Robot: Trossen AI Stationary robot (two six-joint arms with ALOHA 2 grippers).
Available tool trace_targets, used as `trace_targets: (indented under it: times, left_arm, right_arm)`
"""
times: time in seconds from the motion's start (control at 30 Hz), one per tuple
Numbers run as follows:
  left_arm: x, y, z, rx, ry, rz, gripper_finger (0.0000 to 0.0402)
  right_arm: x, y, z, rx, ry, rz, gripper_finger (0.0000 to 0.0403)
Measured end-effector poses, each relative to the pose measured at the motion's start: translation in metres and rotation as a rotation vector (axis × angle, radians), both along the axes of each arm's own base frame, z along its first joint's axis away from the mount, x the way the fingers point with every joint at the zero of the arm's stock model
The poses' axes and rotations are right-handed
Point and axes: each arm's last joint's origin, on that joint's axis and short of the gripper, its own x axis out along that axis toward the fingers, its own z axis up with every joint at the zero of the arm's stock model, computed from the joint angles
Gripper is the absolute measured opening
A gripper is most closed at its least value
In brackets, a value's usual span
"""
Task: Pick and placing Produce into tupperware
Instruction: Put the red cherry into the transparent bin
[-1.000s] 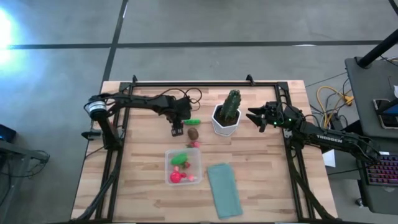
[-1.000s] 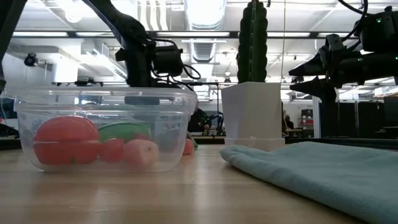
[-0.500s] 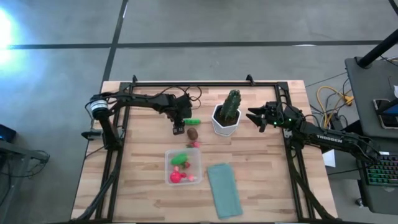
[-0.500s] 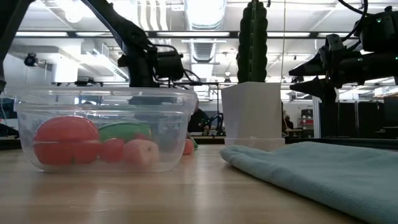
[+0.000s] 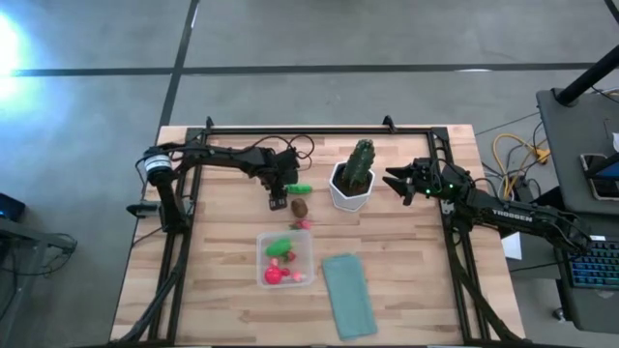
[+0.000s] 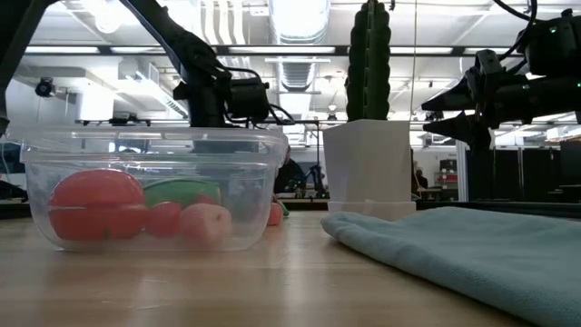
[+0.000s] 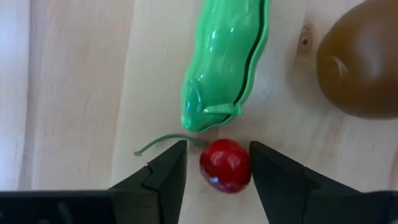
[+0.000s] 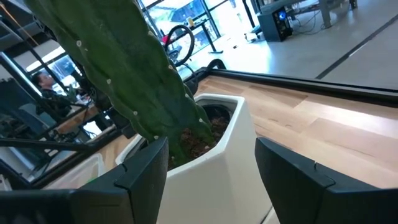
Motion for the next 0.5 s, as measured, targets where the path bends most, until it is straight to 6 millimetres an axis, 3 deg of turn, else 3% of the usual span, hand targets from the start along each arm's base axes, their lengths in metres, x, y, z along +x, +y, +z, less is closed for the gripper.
trace_targets:
  times: [0.17,0.5]
  left_arm:
    - [0.0,0.0001,0.0,-0.001,0.0,0.013,0.0154]
    - [-0.0025,-0.0009,-0.0001,-0.011,0.027,0.013,0.0071]
  right_arm:
    - [0.0,0.0,0.0,0.0,0.0,0.0,0.0233]
    - [0.0,0.0,-0.0001,0.0,0.001,0.0,0.0233]
